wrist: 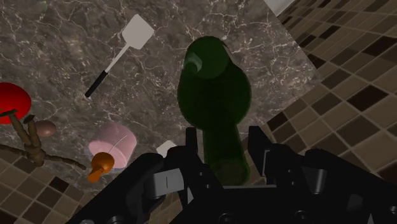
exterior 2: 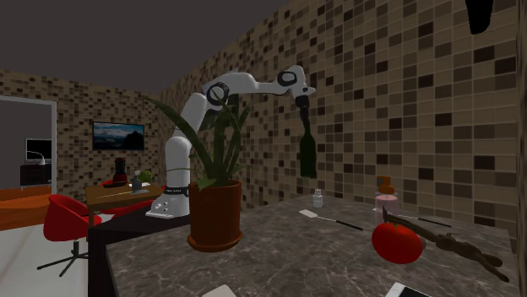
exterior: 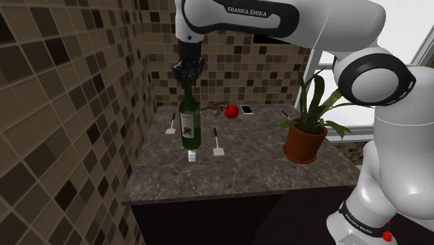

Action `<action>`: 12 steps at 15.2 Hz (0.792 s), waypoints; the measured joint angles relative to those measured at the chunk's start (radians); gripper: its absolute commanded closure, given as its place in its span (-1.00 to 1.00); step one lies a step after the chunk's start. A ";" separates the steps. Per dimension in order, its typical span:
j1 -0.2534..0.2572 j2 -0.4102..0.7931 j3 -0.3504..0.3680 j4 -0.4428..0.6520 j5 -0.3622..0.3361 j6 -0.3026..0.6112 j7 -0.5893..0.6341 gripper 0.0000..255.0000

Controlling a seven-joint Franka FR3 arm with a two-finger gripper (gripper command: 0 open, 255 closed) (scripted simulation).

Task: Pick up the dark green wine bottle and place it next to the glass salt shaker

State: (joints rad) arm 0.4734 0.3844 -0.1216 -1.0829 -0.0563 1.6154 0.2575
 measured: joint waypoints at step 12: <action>0.014 -0.037 0.003 -0.216 -0.009 0.177 0.028 1.00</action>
State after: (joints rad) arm 0.4873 0.3478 -0.1182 -1.2986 -0.0657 1.7925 0.2855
